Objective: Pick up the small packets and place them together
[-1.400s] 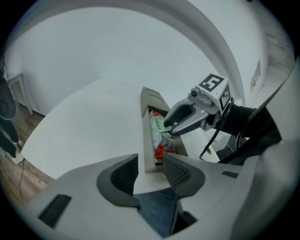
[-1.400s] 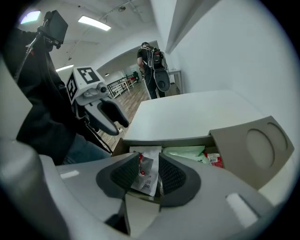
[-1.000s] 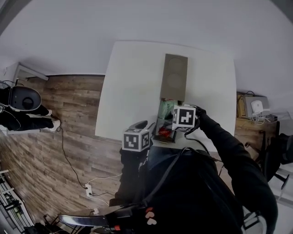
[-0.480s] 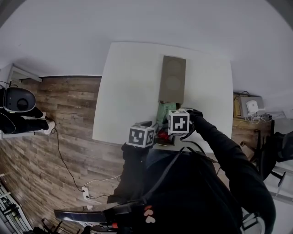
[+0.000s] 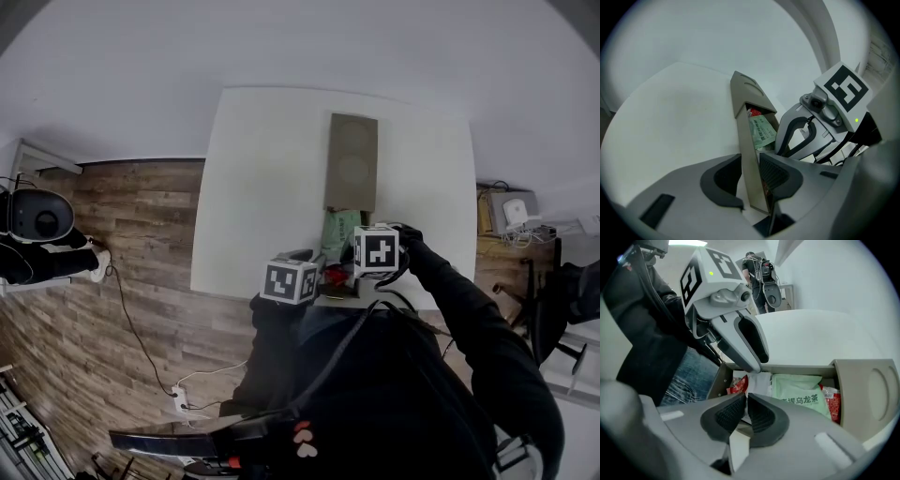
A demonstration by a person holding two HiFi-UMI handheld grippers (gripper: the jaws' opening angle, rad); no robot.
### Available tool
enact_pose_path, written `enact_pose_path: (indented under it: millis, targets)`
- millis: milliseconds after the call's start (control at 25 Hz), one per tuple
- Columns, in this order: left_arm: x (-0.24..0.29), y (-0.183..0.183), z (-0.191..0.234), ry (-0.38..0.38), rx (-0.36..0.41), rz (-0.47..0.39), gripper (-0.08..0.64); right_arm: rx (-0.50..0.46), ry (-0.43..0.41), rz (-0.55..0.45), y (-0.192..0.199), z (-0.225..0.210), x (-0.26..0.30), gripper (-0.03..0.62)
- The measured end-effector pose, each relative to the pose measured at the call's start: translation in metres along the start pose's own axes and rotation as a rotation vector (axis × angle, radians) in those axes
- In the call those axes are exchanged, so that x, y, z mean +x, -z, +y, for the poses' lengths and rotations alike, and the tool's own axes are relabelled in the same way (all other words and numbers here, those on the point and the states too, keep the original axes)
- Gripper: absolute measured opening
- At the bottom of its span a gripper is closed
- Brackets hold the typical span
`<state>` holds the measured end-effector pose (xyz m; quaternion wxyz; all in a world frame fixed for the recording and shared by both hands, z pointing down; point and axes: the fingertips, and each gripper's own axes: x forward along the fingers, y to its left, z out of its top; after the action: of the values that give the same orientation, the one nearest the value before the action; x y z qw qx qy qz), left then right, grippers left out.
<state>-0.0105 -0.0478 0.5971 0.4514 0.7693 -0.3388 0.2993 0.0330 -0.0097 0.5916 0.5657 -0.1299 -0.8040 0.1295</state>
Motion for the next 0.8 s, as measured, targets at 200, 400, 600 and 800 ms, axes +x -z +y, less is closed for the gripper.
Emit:
enact_pose_path:
  millis: [200, 400, 600, 800]
  targets:
    - [0.001, 0.001, -0.001, 0.017, -0.004, 0.007, 0.116, 0.058, 0.023, -0.07, 0.002, -0.003, -0.024, 0.015]
    - [0.0, 0.0, -0.004, 0.031, 0.007, 0.012, 0.091, 0.126, 0.084, -0.129, 0.011, -0.017, -0.053, 0.015]
    - [0.002, 0.001, -0.005, 0.049, -0.012, 0.008, 0.061, 0.218, 0.209, -0.233, 0.027, -0.053, -0.089, 0.015]
    - [0.001, -0.002, -0.005, 0.044, -0.009, -0.006, 0.06, 0.336, 0.262, -0.442, 0.021, -0.095, -0.126, 0.015]
